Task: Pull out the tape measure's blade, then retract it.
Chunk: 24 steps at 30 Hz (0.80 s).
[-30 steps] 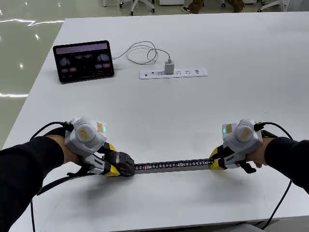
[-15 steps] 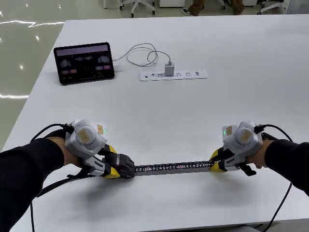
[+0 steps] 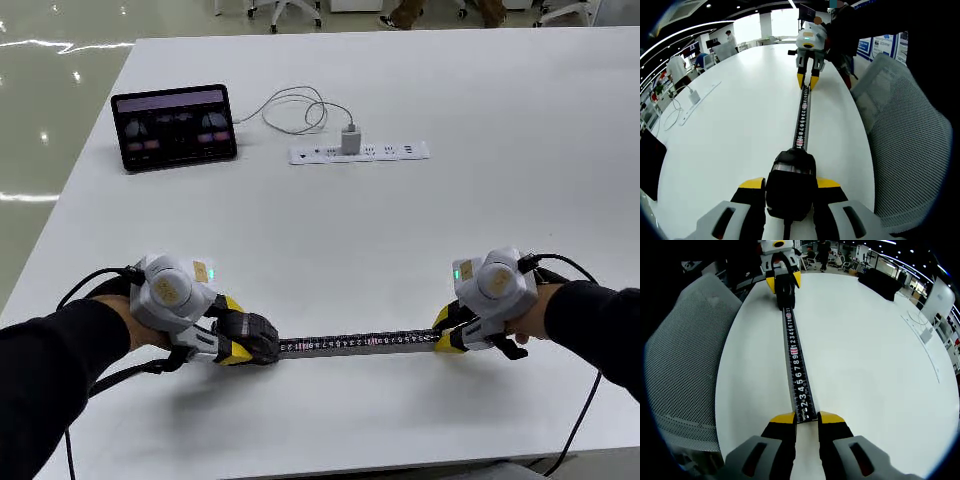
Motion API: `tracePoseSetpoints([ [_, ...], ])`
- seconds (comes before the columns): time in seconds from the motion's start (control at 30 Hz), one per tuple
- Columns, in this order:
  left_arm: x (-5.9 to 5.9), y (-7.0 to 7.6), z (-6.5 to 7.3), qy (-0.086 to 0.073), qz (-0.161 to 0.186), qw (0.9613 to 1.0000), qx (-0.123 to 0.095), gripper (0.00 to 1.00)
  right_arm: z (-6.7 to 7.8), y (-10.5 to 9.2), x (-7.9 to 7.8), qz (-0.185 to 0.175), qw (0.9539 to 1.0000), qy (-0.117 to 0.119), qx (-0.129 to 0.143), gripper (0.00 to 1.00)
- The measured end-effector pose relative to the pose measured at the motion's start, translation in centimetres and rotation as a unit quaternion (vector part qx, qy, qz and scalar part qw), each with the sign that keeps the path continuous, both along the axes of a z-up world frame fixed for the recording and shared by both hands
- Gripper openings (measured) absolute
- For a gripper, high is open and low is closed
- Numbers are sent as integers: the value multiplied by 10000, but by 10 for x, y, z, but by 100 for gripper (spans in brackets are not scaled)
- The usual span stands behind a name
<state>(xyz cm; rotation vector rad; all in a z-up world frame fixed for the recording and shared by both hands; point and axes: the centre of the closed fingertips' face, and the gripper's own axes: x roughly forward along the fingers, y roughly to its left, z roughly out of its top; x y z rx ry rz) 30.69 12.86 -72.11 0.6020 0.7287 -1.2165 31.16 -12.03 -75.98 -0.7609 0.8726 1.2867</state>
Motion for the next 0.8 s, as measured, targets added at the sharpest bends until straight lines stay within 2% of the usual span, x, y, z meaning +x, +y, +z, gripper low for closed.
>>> tracePoseSetpoints([
  [0.07, 0, 0, 0, 65, 46, 10000, 40, 33, 0, 0, 0, -27, 10000, 22, -9, 12],
  [0.1, 0, 2, -1, 158, 131, 9998, 86, 34, 0, 0, 0, -36, 10000, 30, -10, 12],
  [0.17, 4, 6, -4, 122, 196, 9995, 219, 39, 0, 0, 0, -71, 10000, 39, 0, 13],
  [0.3, 6, 14, -7, 261, 424, 9979, 424, 47, 1, 2, -2, -91, 9999, 66, 11, 16],
  [0.4, 8, 14, -5, 297, 479, 9975, 417, 60, 1, 2, -2, -114, 9999, 85, 5, 19],
  [0.5, 9, 15, -2, 293, 551, 9970, 461, 63, 1, 0, -1, -145, 9998, 97, -19, 22],
  [0.6, 8, 14, -2, 326, 576, 9967, 468, 67, 1, -1, 0, -184, 9998, 95, -51, 27],
  [0.67, 5, 12, 0, 296, 547, 9968, 492, 74, 0, -3, 1, -156, 9998, 57, -125, 36],
  [0.73, 3, 10, 0, 407, 613, 9964, 431, 89, -1, -6, 2, -260, 9994, 67, -210, 49],
  [0.8, 0, 8, -1, 534, 685, 9955, 379, 95, 1, -6, 1, -240, 9995, 87, -186, 49],
])
